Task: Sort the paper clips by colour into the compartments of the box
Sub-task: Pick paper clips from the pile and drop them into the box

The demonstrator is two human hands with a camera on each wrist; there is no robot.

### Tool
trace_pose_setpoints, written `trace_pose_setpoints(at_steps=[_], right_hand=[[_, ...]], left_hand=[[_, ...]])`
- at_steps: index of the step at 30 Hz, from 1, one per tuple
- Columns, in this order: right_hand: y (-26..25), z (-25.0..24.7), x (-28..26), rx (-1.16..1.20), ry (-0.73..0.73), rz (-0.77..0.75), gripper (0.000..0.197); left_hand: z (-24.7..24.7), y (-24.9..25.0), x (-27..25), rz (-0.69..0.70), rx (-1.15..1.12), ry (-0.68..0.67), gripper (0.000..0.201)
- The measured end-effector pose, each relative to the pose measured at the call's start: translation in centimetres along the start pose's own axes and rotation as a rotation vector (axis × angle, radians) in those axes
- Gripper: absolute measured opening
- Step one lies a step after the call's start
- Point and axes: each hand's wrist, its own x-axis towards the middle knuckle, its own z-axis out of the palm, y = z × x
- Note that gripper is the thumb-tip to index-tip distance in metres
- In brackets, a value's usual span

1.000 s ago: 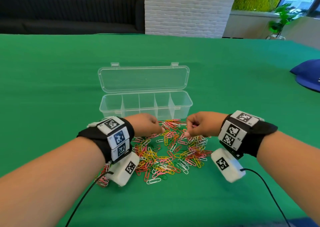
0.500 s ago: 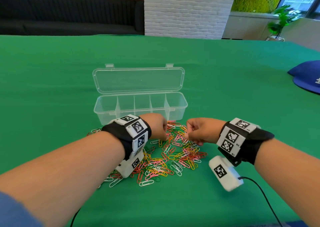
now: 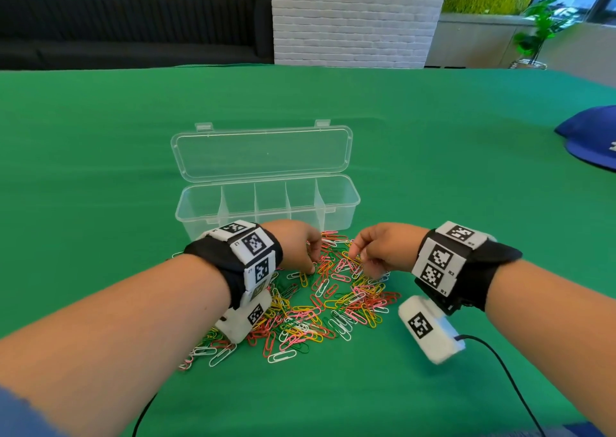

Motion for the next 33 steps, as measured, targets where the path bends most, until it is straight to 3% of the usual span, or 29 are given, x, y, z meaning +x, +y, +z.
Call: trace_pose_setpoints(at_steps=[4,11,17,23,28,33], right_hand=[[-1.0,0.0,-0.2,-0.215,0.033,-0.058,0.04],[-1.8,0.6,-0.5,-0.817,0.112,-0.243,0.016],[-2.3,1.1,-0.5,-0.992,0.098,-0.282,0.015],[-2.2,1.3,-0.6,-0.947,0.083,-0.288,0.005],[-1.8,0.8,-0.9,-0.73,0.078,-0.251,0.024],[-1.3,0.7,-1.3,-0.431,0.02,-0.197,0.024]], left_hand=[[0.2,-0.4,0.3,-0.02,-0.07,-0.045,0.014],[0.3,-0.5,0.2,-0.031,-0.129,-0.069,0.014],[0.3,-0.8,-0.1,-0.051,-0.212,-0.069,0.013],[-0.8,-1.6,-1.0,-0.061,-0.381,-0.069,0.008],[-1.2,-2.0,-1.9,-0.122,-0.981,-0.133,0.016],[-0.9,-2.4,-2.5,-0.18,-1.288,-0.138,0.016]])
